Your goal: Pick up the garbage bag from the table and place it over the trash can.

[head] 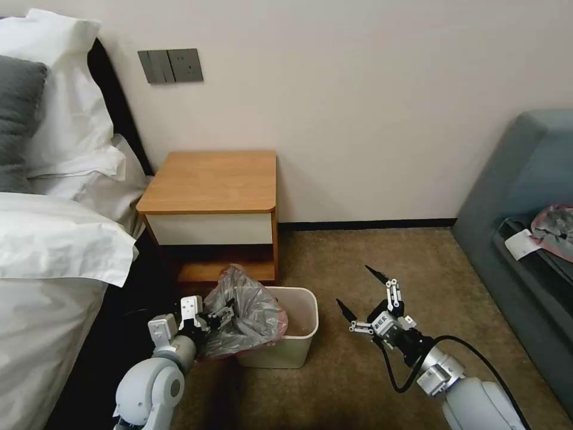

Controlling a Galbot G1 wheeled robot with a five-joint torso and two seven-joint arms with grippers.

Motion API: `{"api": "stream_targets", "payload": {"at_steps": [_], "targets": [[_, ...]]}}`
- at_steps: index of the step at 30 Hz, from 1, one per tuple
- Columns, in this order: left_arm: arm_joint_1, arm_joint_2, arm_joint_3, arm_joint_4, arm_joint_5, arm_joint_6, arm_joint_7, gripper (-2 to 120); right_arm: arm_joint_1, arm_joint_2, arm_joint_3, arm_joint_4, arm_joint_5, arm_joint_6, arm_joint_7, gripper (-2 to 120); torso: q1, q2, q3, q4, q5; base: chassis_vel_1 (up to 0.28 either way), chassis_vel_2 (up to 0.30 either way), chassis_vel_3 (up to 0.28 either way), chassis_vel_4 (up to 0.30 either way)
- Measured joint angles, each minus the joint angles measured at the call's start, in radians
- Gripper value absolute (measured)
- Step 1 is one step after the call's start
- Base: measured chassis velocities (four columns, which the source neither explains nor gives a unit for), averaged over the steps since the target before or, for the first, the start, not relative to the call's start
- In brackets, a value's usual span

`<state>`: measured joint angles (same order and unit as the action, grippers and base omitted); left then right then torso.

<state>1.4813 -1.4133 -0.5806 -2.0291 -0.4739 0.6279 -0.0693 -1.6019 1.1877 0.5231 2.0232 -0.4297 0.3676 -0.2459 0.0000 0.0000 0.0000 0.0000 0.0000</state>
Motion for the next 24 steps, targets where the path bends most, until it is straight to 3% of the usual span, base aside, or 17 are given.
{"api": "stream_targets", "payload": {"at_steps": [5, 9, 20, 24], "targets": [[-0.006, -0.003, 0.0, 0.005, 0.03, 0.006, -0.005, 61, 0.001, 0.0, 0.0, -0.003, -0.003, 0.001, 0.0, 100, 0.0, 0.0, 0.0, 0.0, 0.0, 0.0, 0.0, 0.0, 0.0], [-0.005, -0.005, 0.003, 0.008, 0.047, 0.006, -0.005, 58, 0.001, 0.001, 0.0, -0.004, -0.006, 0.001, 0.0, 100, 0.0, 0.0, 0.0, 0.0, 0.0, 0.0, 0.0, 0.0, 0.0], [0.007, -0.008, 0.024, 0.024, 0.059, 0.012, 0.008, 15, 0.0, 0.002, 0.001, -0.001, -0.01, 0.002, 0.0, 100, 0.0, 0.0, 0.0, 0.0, 0.0, 0.0, 0.0, 0.0, 0.0], [0.006, -0.009, 0.026, 0.024, 0.069, 0.014, 0.01, 9, -0.003, 0.004, 0.002, -0.001, -0.015, 0.009, 0.0, 100, 0.0, 0.0, 0.0, 0.0, 0.0, 0.0, 0.0, 0.0, 0.0]]}}
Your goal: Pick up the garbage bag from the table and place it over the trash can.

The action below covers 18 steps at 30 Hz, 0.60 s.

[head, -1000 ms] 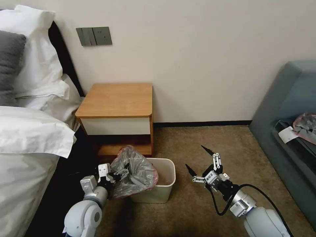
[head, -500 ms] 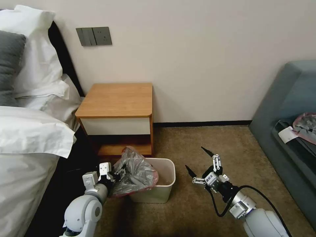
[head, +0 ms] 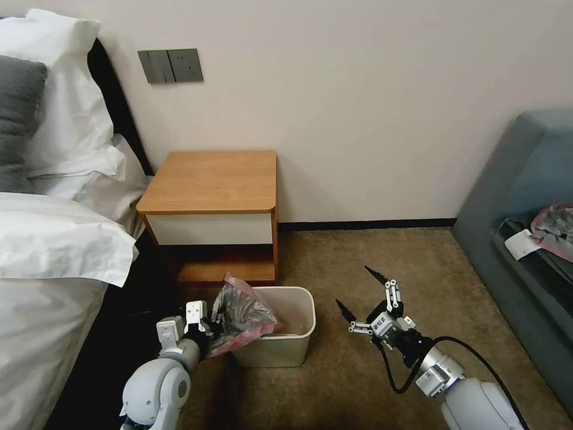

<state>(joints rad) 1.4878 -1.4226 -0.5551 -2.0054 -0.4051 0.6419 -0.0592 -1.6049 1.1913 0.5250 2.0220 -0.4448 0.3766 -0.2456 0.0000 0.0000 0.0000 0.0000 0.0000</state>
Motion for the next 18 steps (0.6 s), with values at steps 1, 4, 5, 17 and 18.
{"api": "stream_targets", "payload": {"at_steps": [1, 4, 5, 17, 18], "targets": [[0.0, 0.0, 0.0, -0.001, 0.002, 0.0, 0.0, 9, -0.001, 0.001, 0.0, -0.001, -0.002, 0.002, 0.0, 100, 0.0, 0.0, 0.0, 0.0, 0.0, 0.0, 0.0, 0.0, 0.0], [0.002, -0.001, 0.0, -0.006, 0.006, 0.0, -0.001, 9, -0.001, 0.001, 0.0, -0.002, -0.003, 0.004, 0.0, 100, 0.0, 0.0, 0.0, 0.0, 0.0, 0.0, 0.0, 0.0, 0.0], [0.005, -0.003, -0.001, -0.009, 0.012, -0.003, -0.005, 9, 0.001, 0.001, 0.0, -0.002, -0.003, 0.004, 0.0, 100, 0.0, 0.0, 0.0, 0.0, 0.0, 0.0, 0.0, 0.0, 0.0], [0.049, -0.01, -0.003, -0.035, 0.068, -0.266, 0.0, 9, -0.003, 0.008, -0.082, 0.096, 0.219, -0.079, 0.033, 100, 0.0, 0.0, 0.0, 0.0001, 0.0, 0.0, 0.0, 0.0, 0.0], [0.058, -0.011, 0.002, -0.042, 0.068, -0.308, 0.005, 9, -0.008, 0.002, -0.111, 0.132, 0.288, -0.121, 0.039, 100, 0.0, 0.0, 0.0, -0.0001, 0.0, 0.0, 0.0, 0.0, 0.0]]}}
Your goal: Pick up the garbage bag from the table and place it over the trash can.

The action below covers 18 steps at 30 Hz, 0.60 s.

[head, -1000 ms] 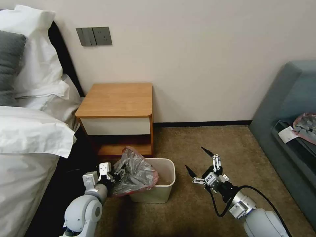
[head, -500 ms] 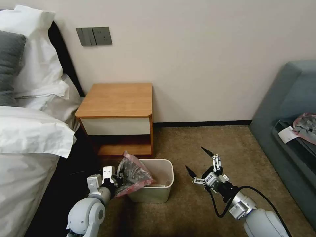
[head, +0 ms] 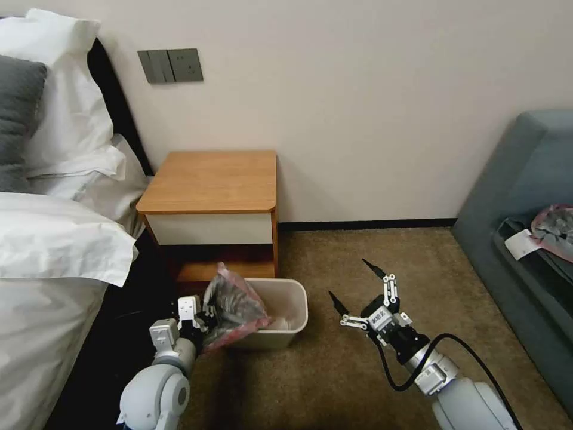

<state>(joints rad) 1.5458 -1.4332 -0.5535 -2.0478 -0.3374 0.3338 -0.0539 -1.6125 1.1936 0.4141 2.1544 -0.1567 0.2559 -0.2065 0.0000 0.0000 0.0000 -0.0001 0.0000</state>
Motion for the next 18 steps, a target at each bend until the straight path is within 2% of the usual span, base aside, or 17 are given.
{"api": "stream_targets", "payload": {"at_steps": [1, 2, 3, 5, 6, 10, 11, 14, 18], "targets": [[0.0, 0.0, 0.0, 0.0, 0.0, 0.0, 0.0, 9, 0.0, 0.0, 0.0, 0.0, 0.0, 0.0, 0.0, 100, 0.0, 0.0, 0.0, 0.0, 0.0, 0.0, 0.0, 0.0, 0.0], [0.008, -0.001, 0.005, -0.006, 0.002, -0.04, 0.008, 9, 0.001, -0.008, -0.035, 0.039, 0.069, -0.048, 0.016, 100, 0.0, 0.0, 0.0, 0.0001, -0.0001, 0.0, 0.0, 0.0, 0.0], [0.02, -0.003, 0.016, -0.014, 0.011, -0.109, 0.024, 9, 0.014, -0.025, -0.103, 0.101, 0.2, -0.143, 0.065, 100, 0.0, 0.0, 0.0, 0.0002, -0.0002, 0.0, 0.0, 0.0, 0.0], [0.036, -0.004, 0.034, -0.033, 0.019, -0.164, 0.038, 9, 0.045, -0.042, -0.17, 0.152, 0.331, -0.248, 0.128, 100, 0.0, 0.0, 0.0, 0.0001, -0.0002, 0.0, 0.0, 0.0, 0.0], [0.036, -0.004, 0.034, -0.033, 0.019, -0.164, 0.038, 9, 0.045, -0.042, -0.17, 0.152, 0.331, -0.248, 0.128, 100, 0.0, 0.0, 0.0, 0.0001, -0.0002, 0.0, 0.0, 0.0, 0.0], [0.065, -0.007, 0.059, -0.067, 0.059, -0.232, 0.063, 9, 0.11, -0.07, -0.26, 0.21, 0.546, -0.433, 0.179, 100, 0.0, 0.0, 0.0, 0.0001, 0.0, 0.0, 0.0, 0.0, 0.0], [0.065, -0.007, 0.059, -0.067, 0.059, -0.232, 0.063, 9, 0.11, -0.07, -0.26, 0.21, 0.546, -0.433, 0.179, 100, 0.0, 0.0, 0.0, 0.0001, 0.0, 0.0, 0.0, 0.0, 0.0], [0.074, -0.012, 0.064, -0.08, 0.087, -0.264, 0.07, 9, 0.166, -0.088, -0.317, 0.207, 0.641, -0.535, 0.227, 100, 0.0, 0.0, 0.0, 0.0001, -0.0001, 0.0, 0.0, 0.0, 0.0], [0.077, -0.013, 0.064, -0.088, 0.091, -0.272, 0.072, 9, 0.202, -0.089, -0.346, 0.19, 0.69, -0.593, 0.262, 100, 0.0, 0.0, 0.0, 0.0, 0.0, 0.0, 0.0, 0.0, 0.0]]}}
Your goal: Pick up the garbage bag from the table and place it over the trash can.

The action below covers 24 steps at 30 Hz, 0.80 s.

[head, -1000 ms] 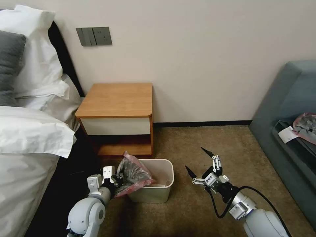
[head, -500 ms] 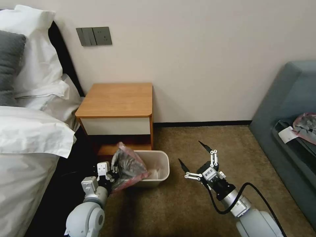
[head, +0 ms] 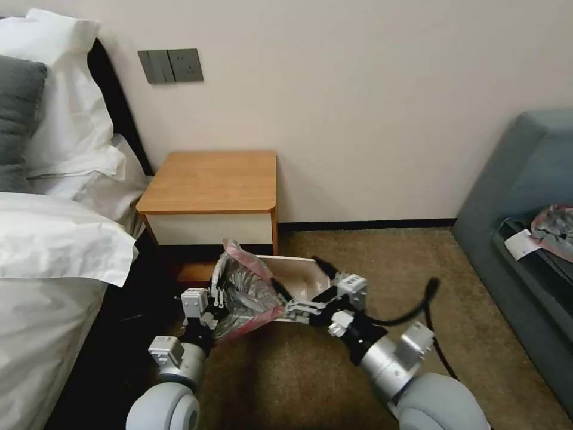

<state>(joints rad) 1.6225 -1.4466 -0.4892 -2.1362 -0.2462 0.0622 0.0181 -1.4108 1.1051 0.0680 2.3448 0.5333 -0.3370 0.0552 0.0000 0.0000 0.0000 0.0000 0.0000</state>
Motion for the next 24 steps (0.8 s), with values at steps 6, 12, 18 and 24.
{"api": "stream_targets", "payload": {"at_steps": [6, 12, 18, 24], "targets": [[0.012, -0.006, -0.005, -0.021, 0.021, -0.011, 0.008, 9, 0.169, 0.049, -0.105, -0.105, 0.087, -0.141, 0.118, 100, 0.0, 0.0, 0.0, 0.0002, 0.0, 0.0, 0.0, 0.0, 0.0], [0.022, -0.011, -0.006, -0.026, 0.034, -0.013, 0.009, 9, 0.249, 0.076, -0.137, -0.194, 0.072, -0.153, 0.126, 100, 0.0, 0.0, 0.0, 0.0001, -0.0001, 0.0, 0.0, 0.0, 0.0], [0.022, -0.016, -0.014, -0.025, 0.035, -0.014, 0.01, 9, 0.297, 0.104, -0.165, -0.255, 0.067, -0.155, 0.128, 94, 0.0, 0.0, 0.0, 0.0001, -0.0001, 0.0, 0.0, 0.0, 0.0], [0.021, -0.021, -0.014, -0.019, 0.035, -0.017, 0.009, 9, 0.294, 0.113, -0.173, -0.263, 0.049, -0.146, 0.118, 73, 0.0, 0.0, 0.0, 0.0, 0.0, 0.0, 0.0, 0.0, 0.0]]}}
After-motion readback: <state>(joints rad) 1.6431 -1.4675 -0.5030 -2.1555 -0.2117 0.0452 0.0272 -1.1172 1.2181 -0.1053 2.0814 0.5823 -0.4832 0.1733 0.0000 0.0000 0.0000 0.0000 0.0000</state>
